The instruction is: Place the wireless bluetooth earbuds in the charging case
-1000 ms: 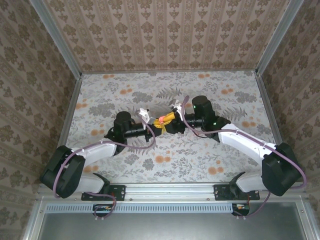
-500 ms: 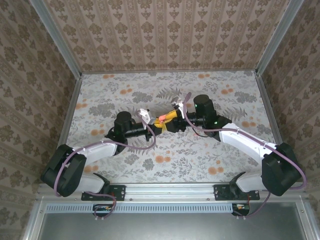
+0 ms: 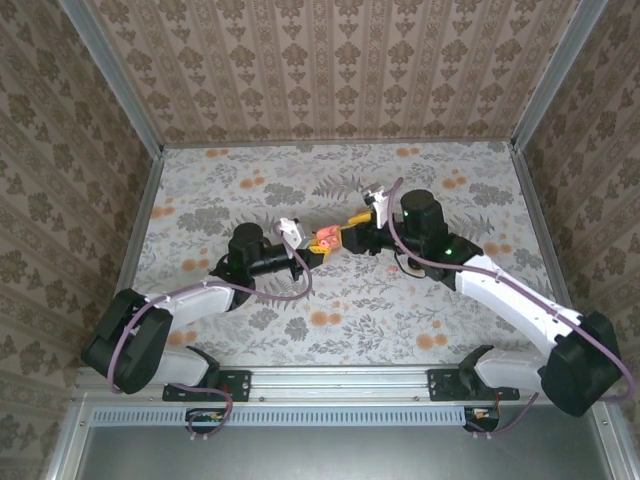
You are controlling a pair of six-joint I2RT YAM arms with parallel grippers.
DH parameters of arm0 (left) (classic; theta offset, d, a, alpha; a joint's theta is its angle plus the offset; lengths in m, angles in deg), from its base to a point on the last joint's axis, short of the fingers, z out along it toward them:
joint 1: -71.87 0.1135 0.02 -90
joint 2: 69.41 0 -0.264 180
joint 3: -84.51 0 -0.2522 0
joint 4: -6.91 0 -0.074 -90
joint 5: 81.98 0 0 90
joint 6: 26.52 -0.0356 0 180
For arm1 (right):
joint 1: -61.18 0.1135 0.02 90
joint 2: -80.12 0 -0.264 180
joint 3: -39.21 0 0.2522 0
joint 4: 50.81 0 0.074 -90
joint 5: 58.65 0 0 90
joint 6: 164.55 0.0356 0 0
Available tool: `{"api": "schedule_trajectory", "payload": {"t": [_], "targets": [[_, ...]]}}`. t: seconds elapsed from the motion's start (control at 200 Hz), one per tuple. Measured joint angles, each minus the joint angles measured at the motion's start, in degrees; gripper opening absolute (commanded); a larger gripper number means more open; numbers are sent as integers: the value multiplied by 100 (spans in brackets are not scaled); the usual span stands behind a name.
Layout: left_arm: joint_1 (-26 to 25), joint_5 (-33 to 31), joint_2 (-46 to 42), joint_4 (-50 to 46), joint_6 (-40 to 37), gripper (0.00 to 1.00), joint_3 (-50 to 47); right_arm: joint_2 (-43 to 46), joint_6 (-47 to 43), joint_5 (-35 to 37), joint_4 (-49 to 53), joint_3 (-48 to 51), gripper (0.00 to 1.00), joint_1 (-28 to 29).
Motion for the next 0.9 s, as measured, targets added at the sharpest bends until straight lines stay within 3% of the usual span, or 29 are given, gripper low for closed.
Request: {"api": "schedule_trajectory", "payload": {"t": [0.485,0.9], "targets": [[0,-168,0,2,-44,16,-87,225,1178,378,754,4,49,133],[0,-319,-2,7,-42,16,-245,-352,1539,332,885,2,46,260]]}}
